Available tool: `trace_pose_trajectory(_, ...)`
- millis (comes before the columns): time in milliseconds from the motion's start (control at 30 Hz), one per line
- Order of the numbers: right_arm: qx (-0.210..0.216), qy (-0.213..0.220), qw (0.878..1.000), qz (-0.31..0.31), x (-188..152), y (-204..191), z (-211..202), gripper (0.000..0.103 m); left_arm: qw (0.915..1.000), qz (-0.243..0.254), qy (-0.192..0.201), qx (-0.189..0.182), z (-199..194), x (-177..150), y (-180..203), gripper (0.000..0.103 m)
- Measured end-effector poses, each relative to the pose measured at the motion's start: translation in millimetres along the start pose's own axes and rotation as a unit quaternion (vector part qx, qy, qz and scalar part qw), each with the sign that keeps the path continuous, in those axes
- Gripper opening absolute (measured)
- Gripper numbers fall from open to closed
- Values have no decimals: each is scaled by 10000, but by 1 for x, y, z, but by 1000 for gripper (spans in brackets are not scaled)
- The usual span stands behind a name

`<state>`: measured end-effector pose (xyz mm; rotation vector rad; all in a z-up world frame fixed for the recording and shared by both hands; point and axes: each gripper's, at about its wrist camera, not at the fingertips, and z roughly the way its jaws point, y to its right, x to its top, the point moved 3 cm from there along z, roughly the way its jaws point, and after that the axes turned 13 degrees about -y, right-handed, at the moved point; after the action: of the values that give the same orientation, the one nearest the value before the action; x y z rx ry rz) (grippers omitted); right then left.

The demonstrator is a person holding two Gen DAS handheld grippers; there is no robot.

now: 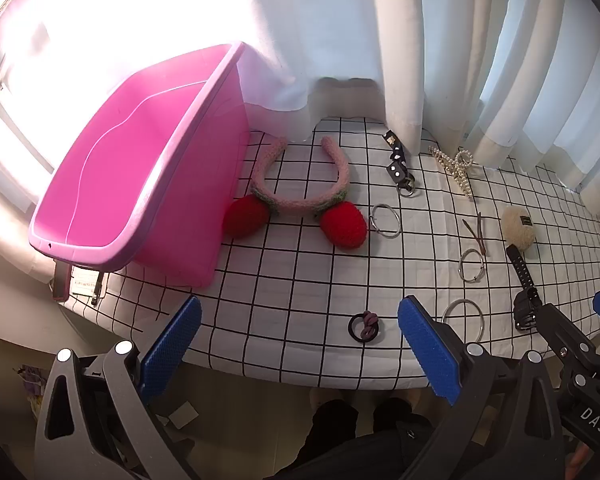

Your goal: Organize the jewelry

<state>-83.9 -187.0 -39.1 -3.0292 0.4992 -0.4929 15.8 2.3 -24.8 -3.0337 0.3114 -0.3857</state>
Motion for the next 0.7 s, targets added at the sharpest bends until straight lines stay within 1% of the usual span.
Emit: trace_pose_trajectory(700, 3, -7, 10000, -3, 1, -1, -1, 94, 10000, 7, 27, 19, -1, 6, -1, 97)
